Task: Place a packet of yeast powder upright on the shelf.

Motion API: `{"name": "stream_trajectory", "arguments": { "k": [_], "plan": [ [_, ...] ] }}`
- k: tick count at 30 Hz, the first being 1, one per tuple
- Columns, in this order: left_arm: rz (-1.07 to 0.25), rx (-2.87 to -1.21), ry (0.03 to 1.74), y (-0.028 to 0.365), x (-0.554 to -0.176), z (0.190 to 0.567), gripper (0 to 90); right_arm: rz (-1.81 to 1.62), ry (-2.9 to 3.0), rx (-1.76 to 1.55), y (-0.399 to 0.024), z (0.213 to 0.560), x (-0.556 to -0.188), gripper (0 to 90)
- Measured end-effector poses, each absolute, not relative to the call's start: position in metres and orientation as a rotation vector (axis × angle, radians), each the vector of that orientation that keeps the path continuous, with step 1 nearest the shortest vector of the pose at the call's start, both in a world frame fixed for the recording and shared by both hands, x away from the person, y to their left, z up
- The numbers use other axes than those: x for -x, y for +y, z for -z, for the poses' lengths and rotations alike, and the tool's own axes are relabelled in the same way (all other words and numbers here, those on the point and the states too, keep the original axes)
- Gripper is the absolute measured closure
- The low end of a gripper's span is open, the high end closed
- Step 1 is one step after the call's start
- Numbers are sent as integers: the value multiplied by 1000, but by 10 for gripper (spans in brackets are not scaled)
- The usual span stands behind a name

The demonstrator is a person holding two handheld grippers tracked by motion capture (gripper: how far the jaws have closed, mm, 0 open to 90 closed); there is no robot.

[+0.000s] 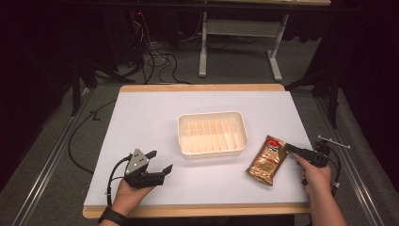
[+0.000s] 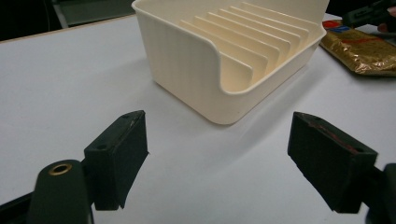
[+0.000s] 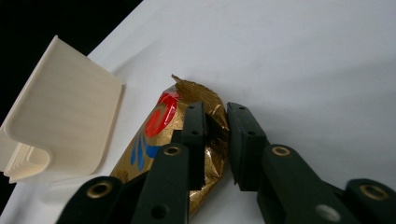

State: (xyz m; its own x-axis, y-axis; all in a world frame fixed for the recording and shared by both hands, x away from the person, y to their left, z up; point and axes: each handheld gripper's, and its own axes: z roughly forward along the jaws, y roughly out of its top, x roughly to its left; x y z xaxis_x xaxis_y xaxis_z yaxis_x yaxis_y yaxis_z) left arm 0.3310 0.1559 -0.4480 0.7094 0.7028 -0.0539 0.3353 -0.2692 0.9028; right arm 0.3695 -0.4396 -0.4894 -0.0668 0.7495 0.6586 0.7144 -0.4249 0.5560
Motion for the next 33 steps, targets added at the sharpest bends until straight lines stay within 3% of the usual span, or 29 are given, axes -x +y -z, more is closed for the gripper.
{"name": "stream_trajectory", "arguments": {
  "k": [6, 33],
  "plan": [
    [-442, -1868, 806, 156, -331, 447, 207, -1555, 1675, -2087, -440, 488, -367, 886],
    [-446, -1865, 797, 157, -330, 445, 209, -1736, 1719, -1767, -415, 441, -340, 900]
  ]
}}
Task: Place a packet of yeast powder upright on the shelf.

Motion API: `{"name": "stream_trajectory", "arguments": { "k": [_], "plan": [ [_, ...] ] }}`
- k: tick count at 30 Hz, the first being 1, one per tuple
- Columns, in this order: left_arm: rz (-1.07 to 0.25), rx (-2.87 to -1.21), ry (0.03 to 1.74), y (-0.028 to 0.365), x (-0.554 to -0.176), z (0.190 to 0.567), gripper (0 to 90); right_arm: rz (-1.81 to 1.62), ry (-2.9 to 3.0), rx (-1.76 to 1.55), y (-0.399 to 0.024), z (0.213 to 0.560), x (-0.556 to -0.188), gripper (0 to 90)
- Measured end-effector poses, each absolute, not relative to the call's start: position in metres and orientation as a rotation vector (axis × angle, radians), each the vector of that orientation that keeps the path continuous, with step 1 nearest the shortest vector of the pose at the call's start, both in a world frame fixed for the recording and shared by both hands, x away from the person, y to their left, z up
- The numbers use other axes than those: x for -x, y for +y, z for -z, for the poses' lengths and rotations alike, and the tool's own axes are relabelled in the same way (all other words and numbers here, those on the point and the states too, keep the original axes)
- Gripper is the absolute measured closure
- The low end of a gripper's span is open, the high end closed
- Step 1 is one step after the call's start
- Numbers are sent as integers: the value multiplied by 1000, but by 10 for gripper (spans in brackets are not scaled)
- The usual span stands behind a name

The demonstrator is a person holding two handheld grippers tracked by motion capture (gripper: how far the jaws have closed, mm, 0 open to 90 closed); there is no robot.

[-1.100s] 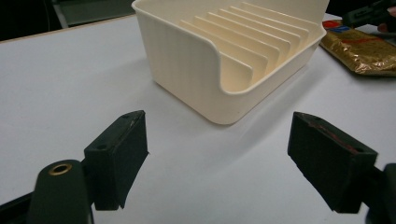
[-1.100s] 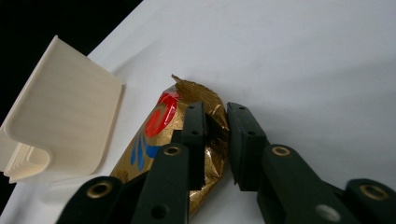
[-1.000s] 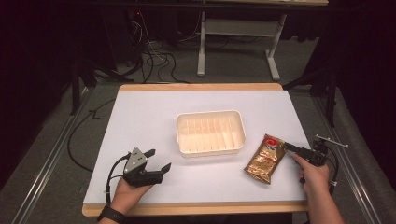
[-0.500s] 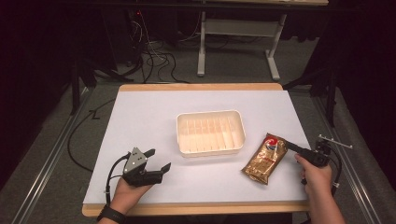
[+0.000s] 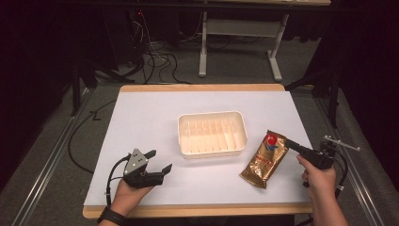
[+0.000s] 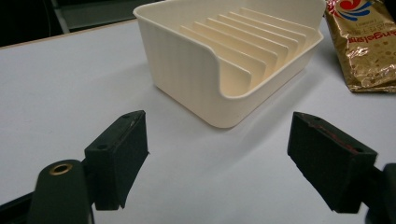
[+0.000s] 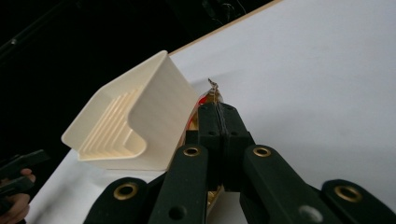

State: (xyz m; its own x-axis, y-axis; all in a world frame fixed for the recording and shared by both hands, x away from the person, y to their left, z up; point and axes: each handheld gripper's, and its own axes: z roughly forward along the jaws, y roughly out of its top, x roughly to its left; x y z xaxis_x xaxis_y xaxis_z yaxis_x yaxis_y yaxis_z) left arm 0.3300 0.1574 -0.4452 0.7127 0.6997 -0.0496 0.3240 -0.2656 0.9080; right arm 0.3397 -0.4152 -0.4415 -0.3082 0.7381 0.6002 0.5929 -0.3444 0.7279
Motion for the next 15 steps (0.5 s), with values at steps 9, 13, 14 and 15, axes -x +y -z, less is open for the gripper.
{"name": "stream_trajectory", "arguments": {
  "k": [9, 13, 14, 15],
  "plan": [
    [-447, -1863, 798, 158, -330, 445, 209, -1822, 1723, -1672, -404, 422, -331, 900],
    [-447, -1863, 799, 158, -330, 445, 209, -1862, 1723, -1615, -397, 411, -327, 900],
    [-447, -1865, 797, 158, -330, 445, 209, -1868, 1724, -1604, -396, 408, -327, 900],
    [-447, -1865, 797, 158, -330, 445, 209, -1872, 1725, -1590, -394, 406, -326, 900]
  ]
}}
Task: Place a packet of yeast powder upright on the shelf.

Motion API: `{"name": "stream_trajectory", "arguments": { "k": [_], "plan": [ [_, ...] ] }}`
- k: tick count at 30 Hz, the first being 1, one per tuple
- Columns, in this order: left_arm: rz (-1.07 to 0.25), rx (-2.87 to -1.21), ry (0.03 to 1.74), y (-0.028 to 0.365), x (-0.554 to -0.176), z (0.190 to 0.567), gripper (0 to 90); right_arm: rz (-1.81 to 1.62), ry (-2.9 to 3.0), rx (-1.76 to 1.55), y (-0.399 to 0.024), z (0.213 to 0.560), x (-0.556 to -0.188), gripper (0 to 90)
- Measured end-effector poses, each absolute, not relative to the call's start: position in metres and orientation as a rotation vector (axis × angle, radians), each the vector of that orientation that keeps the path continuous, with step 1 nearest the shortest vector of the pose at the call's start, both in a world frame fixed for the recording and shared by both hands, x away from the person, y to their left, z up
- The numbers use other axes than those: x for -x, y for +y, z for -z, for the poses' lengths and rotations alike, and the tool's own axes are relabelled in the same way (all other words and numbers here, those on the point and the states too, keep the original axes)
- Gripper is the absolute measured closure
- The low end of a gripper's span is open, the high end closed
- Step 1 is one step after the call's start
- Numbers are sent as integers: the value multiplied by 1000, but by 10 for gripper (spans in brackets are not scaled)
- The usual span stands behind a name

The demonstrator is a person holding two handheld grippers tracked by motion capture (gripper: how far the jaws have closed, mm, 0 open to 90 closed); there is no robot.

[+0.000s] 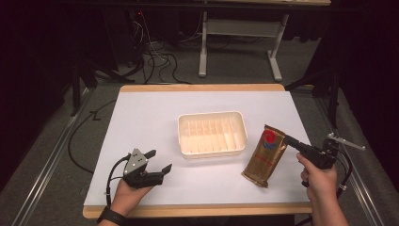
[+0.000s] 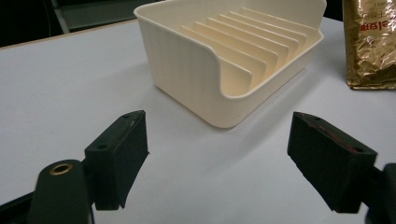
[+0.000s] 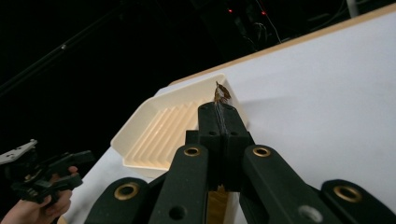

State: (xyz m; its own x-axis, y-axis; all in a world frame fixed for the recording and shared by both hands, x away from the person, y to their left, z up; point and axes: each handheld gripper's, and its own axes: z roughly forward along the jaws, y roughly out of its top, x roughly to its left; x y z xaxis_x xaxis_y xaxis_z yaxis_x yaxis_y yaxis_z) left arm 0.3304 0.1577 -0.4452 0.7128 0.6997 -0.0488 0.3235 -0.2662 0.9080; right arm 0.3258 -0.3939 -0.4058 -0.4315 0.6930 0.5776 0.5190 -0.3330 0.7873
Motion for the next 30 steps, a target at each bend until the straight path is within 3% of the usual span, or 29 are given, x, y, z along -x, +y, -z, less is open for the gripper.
{"name": "stream_trajectory", "arguments": {
  "k": [30],
  "plan": [
    [-442, -1867, 796, 157, -330, 446, 209, -1853, 1667, -1432, -377, 364, -306, 900]
  ]
}}
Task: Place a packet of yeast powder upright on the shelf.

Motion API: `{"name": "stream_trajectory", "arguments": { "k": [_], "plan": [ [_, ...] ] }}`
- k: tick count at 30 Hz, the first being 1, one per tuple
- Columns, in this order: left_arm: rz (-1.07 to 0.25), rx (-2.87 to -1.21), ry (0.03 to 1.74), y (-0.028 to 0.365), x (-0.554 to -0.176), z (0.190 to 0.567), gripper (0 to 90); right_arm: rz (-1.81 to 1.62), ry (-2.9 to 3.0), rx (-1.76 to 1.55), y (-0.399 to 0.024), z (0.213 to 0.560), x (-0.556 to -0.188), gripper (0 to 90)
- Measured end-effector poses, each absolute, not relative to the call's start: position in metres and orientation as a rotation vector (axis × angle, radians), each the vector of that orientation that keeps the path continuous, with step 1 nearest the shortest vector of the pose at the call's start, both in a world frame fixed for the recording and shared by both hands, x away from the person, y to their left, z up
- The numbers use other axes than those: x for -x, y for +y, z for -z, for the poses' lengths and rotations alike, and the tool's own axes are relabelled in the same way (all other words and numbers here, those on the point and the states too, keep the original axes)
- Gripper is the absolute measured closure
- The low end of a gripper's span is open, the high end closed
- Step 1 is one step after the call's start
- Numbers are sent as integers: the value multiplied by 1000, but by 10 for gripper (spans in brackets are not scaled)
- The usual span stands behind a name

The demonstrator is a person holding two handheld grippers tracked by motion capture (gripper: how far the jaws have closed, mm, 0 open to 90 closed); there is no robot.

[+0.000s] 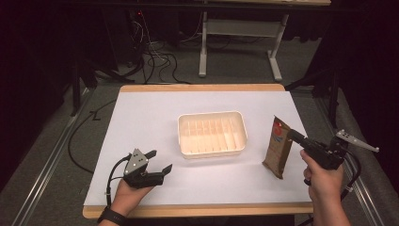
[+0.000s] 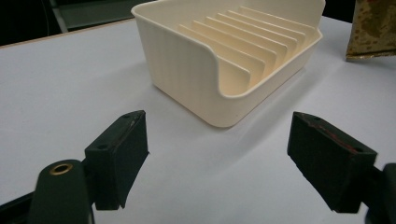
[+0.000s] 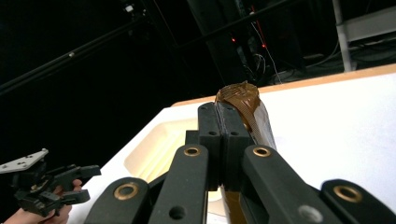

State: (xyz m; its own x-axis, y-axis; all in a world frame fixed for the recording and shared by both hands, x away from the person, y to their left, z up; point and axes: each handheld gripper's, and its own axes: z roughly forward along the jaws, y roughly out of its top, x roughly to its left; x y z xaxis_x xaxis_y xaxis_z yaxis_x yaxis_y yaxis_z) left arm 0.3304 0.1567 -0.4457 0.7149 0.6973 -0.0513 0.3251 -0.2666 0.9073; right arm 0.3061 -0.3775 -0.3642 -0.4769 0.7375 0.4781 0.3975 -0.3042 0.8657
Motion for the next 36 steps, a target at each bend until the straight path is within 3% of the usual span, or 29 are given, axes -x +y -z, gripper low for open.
{"name": "stream_trajectory", "arguments": {
  "k": [20, 36],
  "plan": [
    [-441, -1858, 793, 160, -330, 444, 210, -1958, 1757, -1480, -343, 390, -317, 900],
    [-438, -1858, 792, 160, -330, 444, 211, -2052, 1730, -1412, -331, 366, -307, 900]
  ]
}}
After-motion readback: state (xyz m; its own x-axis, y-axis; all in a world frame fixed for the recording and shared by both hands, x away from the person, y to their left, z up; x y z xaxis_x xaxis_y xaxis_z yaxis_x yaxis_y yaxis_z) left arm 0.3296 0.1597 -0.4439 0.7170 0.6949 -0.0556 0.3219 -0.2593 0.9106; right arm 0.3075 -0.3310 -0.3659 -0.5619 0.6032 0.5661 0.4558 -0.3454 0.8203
